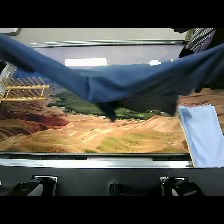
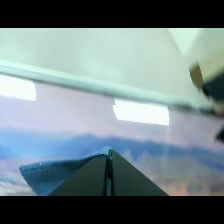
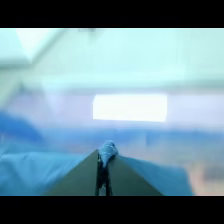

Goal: Fold the clothes and pants, and hang the long-sleeved shirts on hangers.

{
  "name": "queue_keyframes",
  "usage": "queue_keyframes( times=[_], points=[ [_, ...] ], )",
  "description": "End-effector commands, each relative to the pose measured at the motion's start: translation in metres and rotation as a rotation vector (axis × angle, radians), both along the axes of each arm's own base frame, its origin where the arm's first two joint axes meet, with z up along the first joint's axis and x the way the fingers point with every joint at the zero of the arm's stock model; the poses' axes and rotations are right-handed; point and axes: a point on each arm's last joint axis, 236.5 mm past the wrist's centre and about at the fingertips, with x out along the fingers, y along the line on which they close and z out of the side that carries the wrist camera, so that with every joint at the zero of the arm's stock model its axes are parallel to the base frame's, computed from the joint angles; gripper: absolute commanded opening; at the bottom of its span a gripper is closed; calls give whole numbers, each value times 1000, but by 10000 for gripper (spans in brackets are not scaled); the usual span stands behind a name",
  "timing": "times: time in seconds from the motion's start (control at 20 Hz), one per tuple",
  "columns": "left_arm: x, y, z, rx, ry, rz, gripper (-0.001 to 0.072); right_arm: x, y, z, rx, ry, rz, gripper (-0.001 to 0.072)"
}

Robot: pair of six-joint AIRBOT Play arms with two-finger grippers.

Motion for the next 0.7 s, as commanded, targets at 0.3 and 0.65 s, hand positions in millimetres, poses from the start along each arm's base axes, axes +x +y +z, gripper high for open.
queue_keyframes(
  times=[0.3,0.65],
  points=[
    [-89,67,13,-4,-12,300,11,-26,-45,48,31,-75,-163,30],
    [32,59,-196,-10,587,239,11,182,8,-164,-98,596,-153,29]
  ],
)
